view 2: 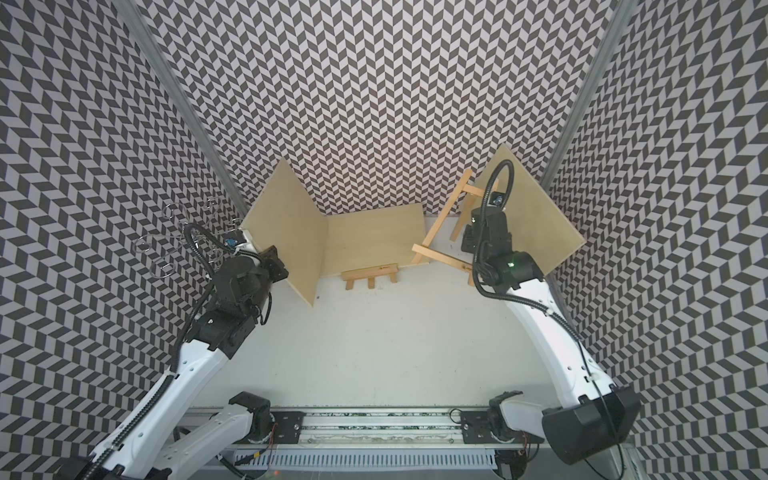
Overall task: Assemble the easel
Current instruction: Place the easel at the center of the board.
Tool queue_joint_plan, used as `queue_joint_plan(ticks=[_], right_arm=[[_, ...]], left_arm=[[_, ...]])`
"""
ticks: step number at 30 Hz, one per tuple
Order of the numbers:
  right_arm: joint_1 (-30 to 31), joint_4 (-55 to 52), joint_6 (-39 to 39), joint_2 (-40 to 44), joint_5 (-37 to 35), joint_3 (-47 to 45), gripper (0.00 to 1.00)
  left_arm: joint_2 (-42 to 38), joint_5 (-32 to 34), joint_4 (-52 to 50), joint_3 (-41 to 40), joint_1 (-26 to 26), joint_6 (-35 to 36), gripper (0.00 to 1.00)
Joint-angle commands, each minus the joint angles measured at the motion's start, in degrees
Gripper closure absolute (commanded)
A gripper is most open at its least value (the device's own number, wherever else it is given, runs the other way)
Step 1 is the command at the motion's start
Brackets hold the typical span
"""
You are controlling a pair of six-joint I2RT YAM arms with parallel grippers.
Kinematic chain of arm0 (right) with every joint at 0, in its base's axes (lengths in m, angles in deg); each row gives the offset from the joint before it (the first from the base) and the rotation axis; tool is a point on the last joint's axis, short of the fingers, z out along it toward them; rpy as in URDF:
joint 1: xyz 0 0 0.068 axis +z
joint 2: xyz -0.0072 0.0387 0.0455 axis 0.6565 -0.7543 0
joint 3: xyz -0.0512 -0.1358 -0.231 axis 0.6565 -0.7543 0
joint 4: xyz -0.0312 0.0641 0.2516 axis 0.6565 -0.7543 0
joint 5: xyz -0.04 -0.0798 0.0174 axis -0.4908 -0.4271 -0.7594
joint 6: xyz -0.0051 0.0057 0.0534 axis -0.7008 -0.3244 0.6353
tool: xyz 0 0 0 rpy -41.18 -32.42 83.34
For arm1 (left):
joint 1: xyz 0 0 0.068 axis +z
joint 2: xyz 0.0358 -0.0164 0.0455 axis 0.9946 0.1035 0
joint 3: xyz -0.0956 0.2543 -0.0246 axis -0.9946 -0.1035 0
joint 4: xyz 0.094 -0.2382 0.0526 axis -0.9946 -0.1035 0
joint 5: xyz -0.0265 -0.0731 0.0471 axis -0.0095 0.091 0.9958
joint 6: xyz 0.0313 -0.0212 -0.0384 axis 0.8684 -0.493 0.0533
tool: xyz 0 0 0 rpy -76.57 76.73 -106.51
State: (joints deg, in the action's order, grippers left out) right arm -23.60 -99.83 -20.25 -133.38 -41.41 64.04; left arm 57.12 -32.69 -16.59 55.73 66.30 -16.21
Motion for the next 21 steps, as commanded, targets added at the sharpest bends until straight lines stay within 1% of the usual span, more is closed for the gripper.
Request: queue_joint_plan(ticks=[1,4,7,13,21], right_arm=[[0.23,12.81,-1.71,1.47,-9.04,-4.99,1.0],[0.42,17.24,-1.37,1.88,-12.05,-9.63,1.0],[0.67,20.73,-0.27,2.6,-12.95,-13.75,1.0],[1.25,24.95,2.05,1.66,-13.97,-18.59,1.0],[2.95,30.81,4.26,-3.11,-18.75,-22.57,1.0]], left_arm=[[0.21,-5.45,2.34,2.66,-2.01,0.12,1.0],[0.45,-5.32,1.92,2.93,-2.49,0.42,1.0],[0.48,-5.24,1.53,3.02,-2.78,0.6,1.0],[0.18,-4.71,0.67,2.95,-3.07,0.69,1.0],[0.18,-4.73,0.23,3.45,-3.93,1.22,1.0]])
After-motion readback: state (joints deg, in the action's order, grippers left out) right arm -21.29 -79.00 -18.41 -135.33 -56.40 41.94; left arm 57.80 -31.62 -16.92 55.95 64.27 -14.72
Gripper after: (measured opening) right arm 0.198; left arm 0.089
